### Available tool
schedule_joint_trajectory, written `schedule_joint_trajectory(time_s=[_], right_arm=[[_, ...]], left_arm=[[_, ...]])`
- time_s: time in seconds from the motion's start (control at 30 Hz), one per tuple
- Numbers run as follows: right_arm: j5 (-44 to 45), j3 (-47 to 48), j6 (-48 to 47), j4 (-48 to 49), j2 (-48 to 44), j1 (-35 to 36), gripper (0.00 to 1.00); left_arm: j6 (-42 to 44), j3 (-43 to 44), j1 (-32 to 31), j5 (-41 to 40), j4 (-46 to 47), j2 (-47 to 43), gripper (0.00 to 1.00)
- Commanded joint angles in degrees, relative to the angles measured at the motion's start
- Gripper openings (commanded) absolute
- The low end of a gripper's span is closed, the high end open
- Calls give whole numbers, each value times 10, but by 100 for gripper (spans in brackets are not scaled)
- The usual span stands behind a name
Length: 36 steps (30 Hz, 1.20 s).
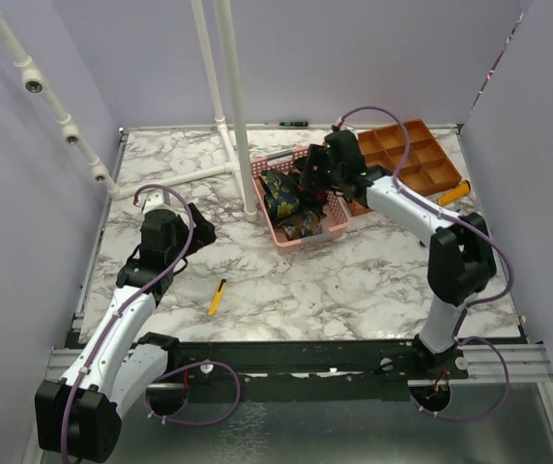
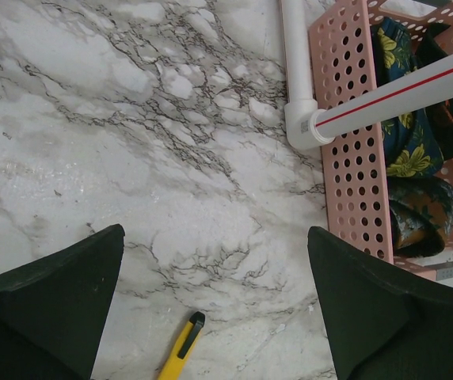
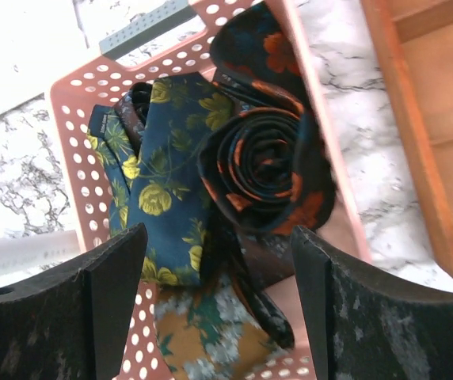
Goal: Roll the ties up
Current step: Pick up the tie from the storage box.
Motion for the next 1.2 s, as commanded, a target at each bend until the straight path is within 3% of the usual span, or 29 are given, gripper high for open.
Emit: schedule_joint_trajectory(time_s=[0.0, 0.4, 0.5, 0.73, 0.83, 1.03, 1.17], right_arm=[[30, 85, 3, -84, 84, 13, 78], [129, 237, 32, -176, 238, 29, 82], [128, 257, 24, -186, 260, 30, 71], [106, 264, 9, -192, 274, 31, 30], [103, 283, 3, -212, 266, 30, 4], [108, 287, -23, -204, 142, 30, 1], [61, 227, -51, -168, -22, 30, 1]], left_arm=[[5, 8, -4, 14, 8, 4, 99], [3, 6, -8, 7, 7, 8, 99], [2, 5, -7, 6, 7, 8, 99], [2, 5, -7, 2, 6, 5, 99], [2, 5, -8, 0, 6, 3, 99], [4, 11, -7, -13, 4, -4, 99], [5, 12, -7, -18, 3, -12, 99]])
